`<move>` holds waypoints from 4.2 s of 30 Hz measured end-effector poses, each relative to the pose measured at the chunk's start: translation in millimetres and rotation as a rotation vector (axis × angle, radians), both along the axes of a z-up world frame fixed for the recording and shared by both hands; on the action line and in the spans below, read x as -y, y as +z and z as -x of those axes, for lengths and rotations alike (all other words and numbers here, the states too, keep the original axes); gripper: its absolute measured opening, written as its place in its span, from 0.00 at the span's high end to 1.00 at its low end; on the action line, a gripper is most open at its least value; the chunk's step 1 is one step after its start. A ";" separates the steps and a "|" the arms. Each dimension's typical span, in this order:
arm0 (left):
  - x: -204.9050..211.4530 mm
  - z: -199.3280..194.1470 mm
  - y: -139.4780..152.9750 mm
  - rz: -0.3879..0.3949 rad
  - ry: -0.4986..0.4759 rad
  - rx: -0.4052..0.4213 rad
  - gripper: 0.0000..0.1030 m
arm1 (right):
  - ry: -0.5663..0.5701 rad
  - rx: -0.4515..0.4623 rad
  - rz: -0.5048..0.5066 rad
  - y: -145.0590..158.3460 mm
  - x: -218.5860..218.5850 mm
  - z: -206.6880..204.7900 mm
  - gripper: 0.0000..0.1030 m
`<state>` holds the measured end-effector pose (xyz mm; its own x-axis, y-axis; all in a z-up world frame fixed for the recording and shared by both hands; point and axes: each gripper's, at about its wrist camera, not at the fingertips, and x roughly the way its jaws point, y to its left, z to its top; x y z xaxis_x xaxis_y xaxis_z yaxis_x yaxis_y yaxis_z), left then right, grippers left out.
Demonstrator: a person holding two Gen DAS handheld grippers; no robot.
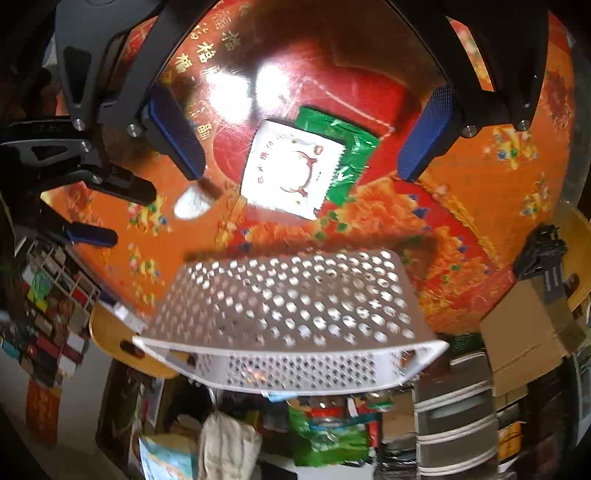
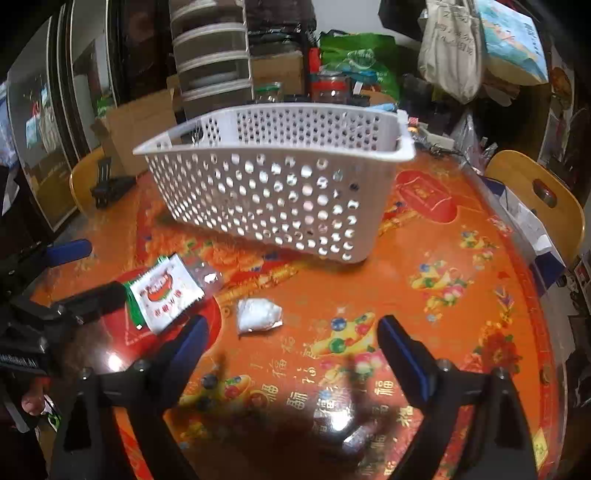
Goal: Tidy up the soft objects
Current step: 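Grasp the white cartoon packet with the left tool while the right tool grasps the crumpled white plastic, then lift both held items off the table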
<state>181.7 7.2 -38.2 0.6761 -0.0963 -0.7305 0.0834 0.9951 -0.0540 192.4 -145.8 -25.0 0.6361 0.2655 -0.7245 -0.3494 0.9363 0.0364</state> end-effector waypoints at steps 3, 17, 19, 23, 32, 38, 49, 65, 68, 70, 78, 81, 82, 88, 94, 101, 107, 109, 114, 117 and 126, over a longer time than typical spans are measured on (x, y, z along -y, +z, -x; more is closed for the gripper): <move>8.5 -8.1 -13.7 -0.029 -0.014 -0.022 0.00 | -0.006 -0.018 0.003 -8.6 0.5 -4.2 0.19; 12.3 -24.6 -41.9 -0.045 -0.027 -0.082 0.32 | -0.001 -0.056 -0.008 -21.2 1.3 -16.8 0.19; 8.9 -24.7 -43.8 -0.049 -0.027 -0.076 0.38 | 0.007 -0.062 -0.010 -22.7 -2.2 -19.0 0.19; 2.8 -23.2 -42.5 -0.035 -0.035 -0.061 0.46 | 0.030 -0.074 -0.006 -26.9 -12.1 -23.5 0.19; -9.9 -12.6 -29.1 -0.005 -0.038 -0.011 0.67 | 0.064 -0.087 0.013 -33.0 -32.2 -31.2 0.24; -12.7 -6.9 -28.3 -0.001 -0.049 0.004 0.75 | 0.069 -0.086 0.047 -36.6 -41.4 -30.9 0.55; -21.1 7.4 -14.6 -0.005 -0.046 0.052 0.81 | 0.082 -0.064 0.026 -28.3 -37.1 -21.3 0.64; -35.1 -19.4 -37.6 -0.011 -0.020 -0.039 0.30 | 0.082 -0.064 -0.027 -24.9 -19.0 -11.7 0.64; -36.0 -24.5 -40.2 -0.009 -0.015 -0.056 0.30 | 0.083 -0.064 -0.036 -25.5 -16.9 -11.3 0.64; -35.4 -27.0 -42.2 -0.007 -0.020 -0.066 0.31 | 0.081 -0.065 -0.042 -25.6 -14.4 -11.7 0.64; -29.1 -27.3 -41.1 -0.035 -0.014 -0.054 0.52 | 0.078 -0.066 -0.055 -26.0 -9.1 -11.7 0.64; -30.5 -24.4 -38.2 -0.026 -0.015 -0.046 0.58 | 0.076 -0.065 -0.057 -25.9 -7.9 -11.2 0.64; -31.5 -22.7 -37.0 -0.025 -0.015 -0.041 0.60 | 0.075 -0.064 -0.058 -25.5 -7.4 -10.9 0.64; -37.2 -12.1 -29.7 -0.013 -0.016 -0.006 0.65 | 0.076 -0.058 -0.066 -22.3 -6.7 -8.1 0.64; -40.9 1.3 -16.9 -0.008 -0.015 0.037 0.67 | 0.082 -0.047 -0.065 -17.6 -8.7 -4.4 0.64; -42.9 12.7 -6.6 -0.005 -0.025 0.074 0.68 | 0.081 -0.034 -0.068 -11.8 -10.4 -0.8 0.64; -44.4 10.6 -14.9 -0.012 -0.031 0.052 0.68 | 0.083 -0.037 -0.067 -12.9 -11.3 1.3 0.64; -45.8 8.6 -19.7 -0.013 -0.031 0.038 0.68 | 0.083 -0.039 -0.066 -13.4 -11.5 1.7 0.64; -46.0 5.4 -26.5 -0.033 -0.019 0.027 0.69 | 0.082 -0.042 -0.068 -15.2 -11.2 1.9 0.64; -48.2 3.6 -28.3 -0.020 -0.018 0.024 0.72 | 0.083 -0.043 -0.070 -16.1 -11.0 2.3 0.64; -46.9 3.6 -28.1 -0.040 -0.013 0.024 0.96 | 0.083 -0.045 -0.074 -16.5 -10.0 2.6 0.64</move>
<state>178.1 54.1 -66.3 0.6926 -0.0766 -0.7172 0.0975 0.9952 -0.0121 189.8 -135.7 -41.5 0.5768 0.3694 -0.7286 -0.4221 0.8984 0.1214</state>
